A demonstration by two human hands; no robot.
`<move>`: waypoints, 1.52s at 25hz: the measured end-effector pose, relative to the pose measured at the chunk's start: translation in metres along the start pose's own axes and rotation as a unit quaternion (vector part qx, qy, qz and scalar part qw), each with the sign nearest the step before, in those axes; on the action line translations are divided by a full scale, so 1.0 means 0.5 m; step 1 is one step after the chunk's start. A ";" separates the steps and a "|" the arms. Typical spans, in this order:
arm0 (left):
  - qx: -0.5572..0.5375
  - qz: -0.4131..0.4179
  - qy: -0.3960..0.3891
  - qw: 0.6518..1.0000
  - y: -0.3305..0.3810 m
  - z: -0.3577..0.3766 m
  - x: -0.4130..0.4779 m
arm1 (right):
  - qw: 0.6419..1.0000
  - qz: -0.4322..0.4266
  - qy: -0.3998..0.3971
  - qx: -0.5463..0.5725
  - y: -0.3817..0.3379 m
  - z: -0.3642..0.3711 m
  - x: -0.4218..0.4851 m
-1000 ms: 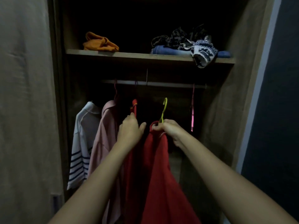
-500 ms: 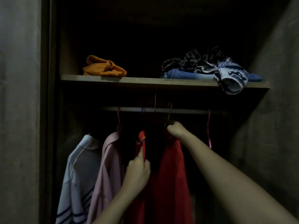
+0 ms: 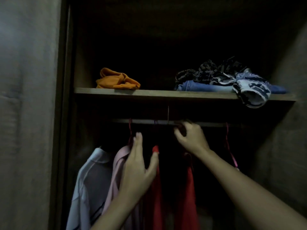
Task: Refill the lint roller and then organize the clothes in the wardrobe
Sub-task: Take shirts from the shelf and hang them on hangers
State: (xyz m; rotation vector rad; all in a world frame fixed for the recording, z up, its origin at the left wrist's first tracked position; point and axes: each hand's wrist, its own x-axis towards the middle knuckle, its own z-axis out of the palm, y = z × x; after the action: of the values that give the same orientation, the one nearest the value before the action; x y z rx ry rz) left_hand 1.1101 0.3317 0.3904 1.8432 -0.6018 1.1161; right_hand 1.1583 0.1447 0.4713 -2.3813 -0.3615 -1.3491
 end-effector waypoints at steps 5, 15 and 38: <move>0.095 0.136 0.147 0.975 0.011 -0.152 0.221 | 0.959 -0.247 0.112 0.079 -0.180 -0.139 0.125; 0.181 0.018 -0.095 0.979 -0.019 -0.252 0.395 | 0.958 -0.093 -0.261 0.074 -0.311 -0.062 0.289; -0.055 0.177 -0.195 0.963 0.499 -0.261 0.074 | 0.925 0.067 -0.203 0.314 -0.219 -0.712 -0.160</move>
State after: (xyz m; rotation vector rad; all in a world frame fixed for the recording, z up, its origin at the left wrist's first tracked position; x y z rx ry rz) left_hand 0.8812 0.3206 0.5583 1.9157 -1.2366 0.9181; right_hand 0.8019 0.0815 0.5907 -2.0556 -0.6209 -0.5414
